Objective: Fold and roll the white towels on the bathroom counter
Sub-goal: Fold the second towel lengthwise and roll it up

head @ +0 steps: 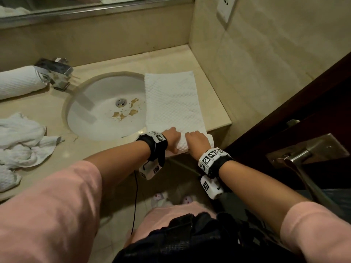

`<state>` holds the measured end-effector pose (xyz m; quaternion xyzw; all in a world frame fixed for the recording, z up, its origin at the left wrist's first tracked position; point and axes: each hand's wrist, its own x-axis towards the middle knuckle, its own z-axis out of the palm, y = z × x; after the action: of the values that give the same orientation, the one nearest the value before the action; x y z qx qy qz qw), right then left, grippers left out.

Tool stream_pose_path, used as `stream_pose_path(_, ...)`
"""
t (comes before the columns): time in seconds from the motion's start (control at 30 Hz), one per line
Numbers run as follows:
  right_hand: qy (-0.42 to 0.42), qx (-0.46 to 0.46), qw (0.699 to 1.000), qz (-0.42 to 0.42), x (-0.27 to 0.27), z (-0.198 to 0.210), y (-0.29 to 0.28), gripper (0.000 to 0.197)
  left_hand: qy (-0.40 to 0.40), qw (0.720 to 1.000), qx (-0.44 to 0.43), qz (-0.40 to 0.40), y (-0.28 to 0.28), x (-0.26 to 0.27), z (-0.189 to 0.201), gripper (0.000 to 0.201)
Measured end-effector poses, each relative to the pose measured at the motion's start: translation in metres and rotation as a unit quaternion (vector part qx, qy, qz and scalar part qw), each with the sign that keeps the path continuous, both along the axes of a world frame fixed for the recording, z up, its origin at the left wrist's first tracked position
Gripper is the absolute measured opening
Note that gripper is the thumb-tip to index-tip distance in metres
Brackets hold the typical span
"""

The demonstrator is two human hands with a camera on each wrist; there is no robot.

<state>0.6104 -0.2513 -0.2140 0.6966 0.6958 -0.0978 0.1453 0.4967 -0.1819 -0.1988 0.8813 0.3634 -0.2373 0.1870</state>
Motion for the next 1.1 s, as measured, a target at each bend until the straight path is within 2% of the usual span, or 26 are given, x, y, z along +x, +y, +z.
stream_pose_path(0.1, 0.005, -0.043, 0.999, -0.006, 0.002, 0.004, 0.010, 0.022, -0.019, 0.999, 0.020, 0.020, -0.010, -0.003, 0.000, 0.052)
stream_pose_path(0.2, 0.015, -0.082, 0.996, -0.002, 0.004, 0.008, 0.023, 0.023, 0.001, 0.995, 0.095, -0.005, -0.026, -0.005, -0.005, 0.058)
stream_pose_path(0.3, 0.036, -0.114, 0.993, -0.009, 0.005, 0.011, 0.034, 0.033, 0.017, 0.992, 0.127, -0.002, -0.032, -0.007, -0.006, 0.045)
stream_pose_path(0.5, 0.050, -0.109, 0.992, -0.026, 0.009, 0.009, 0.039, 0.034, 0.002, 0.999, 0.038, 0.036, -0.012, -0.005, 0.001, 0.043)
stream_pose_path(0.63, 0.064, -0.006, 0.998, -0.028, 0.009, -0.002, 0.024, 0.038, -0.008, 0.998, -0.018, 0.065, 0.004, -0.002, 0.004, 0.039)
stream_pose_path(0.73, 0.050, 0.059, 0.997, 0.005, 0.004, -0.008, 0.012, 0.048, -0.002, 0.997, -0.040, 0.070, 0.015, -0.002, 0.003, 0.046)
stream_pose_path(0.83, 0.020, 0.051, 0.997, 0.046, 0.000, -0.016, 0.008, 0.062, -0.002, 0.994, -0.063, 0.088, 0.023, -0.003, 0.004, 0.059)
stream_pose_path(0.93, 0.001, 0.046, 0.997, 0.060, 0.001, -0.010, 0.016, 0.046, -0.009, 0.993, -0.077, 0.091, 0.028, -0.005, 0.006, 0.064)
stream_pose_path(1.0, 0.008, -0.009, 0.998, 0.055, 0.002, 0.003, 0.026, 0.032, -0.013, 0.993, -0.079, 0.083, 0.029, -0.005, 0.005, 0.065)
stream_pose_path(1.1, 0.029, -0.063, 0.997, 0.040, 0.007, 0.018, 0.043, 0.034, -0.016, 0.995, -0.052, 0.079, 0.022, -0.005, 0.001, 0.065)
